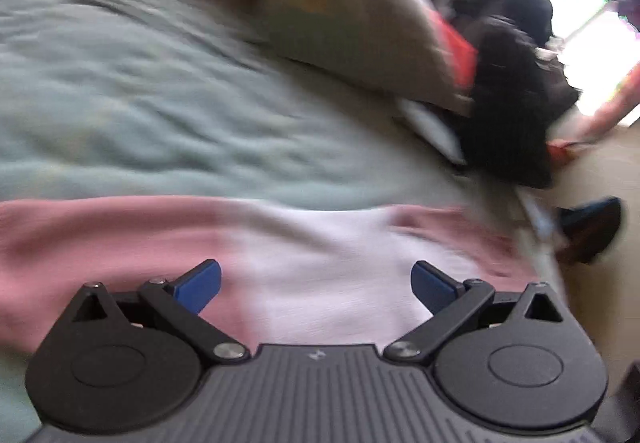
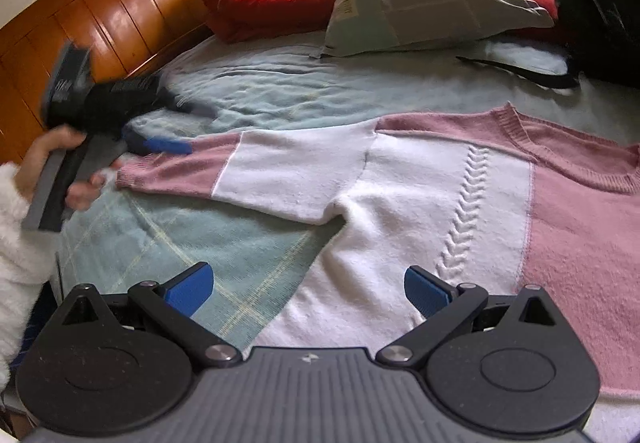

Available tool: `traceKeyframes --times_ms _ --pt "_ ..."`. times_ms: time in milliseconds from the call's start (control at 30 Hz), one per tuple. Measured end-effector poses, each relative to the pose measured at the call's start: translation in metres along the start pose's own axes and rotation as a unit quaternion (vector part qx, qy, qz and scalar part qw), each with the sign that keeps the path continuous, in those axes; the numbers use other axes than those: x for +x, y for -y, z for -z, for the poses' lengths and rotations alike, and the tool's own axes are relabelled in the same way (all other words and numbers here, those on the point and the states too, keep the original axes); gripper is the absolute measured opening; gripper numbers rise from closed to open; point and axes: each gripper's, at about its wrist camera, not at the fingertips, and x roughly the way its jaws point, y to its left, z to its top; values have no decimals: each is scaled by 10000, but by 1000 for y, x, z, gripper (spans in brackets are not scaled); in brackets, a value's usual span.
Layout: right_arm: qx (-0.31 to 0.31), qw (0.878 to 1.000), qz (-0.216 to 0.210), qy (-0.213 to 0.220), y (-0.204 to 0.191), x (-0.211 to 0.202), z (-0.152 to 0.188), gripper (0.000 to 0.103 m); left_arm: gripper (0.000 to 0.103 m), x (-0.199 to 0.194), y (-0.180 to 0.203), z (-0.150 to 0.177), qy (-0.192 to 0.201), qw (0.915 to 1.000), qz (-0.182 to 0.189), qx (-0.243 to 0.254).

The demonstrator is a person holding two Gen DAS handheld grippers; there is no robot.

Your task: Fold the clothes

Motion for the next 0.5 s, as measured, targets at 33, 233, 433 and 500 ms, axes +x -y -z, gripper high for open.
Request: traceKeyframes --times_ms 33,233,433,500 --pt "11 10000 22 8 2 -1 1 103 101 14 9 -2 -71 9999 92 63" --pt "18 10000 59 58 13 -8 5 103 101 84 19 -10 -359 9985 -402 122" --pt "103 9997 195 73 26 -9 10 103 102 99 19 -28 -51 9984 -558 62" --pt "166 9997 168 105 29 -14 12 103 102 90 23 -29 3 9987 -503 117"
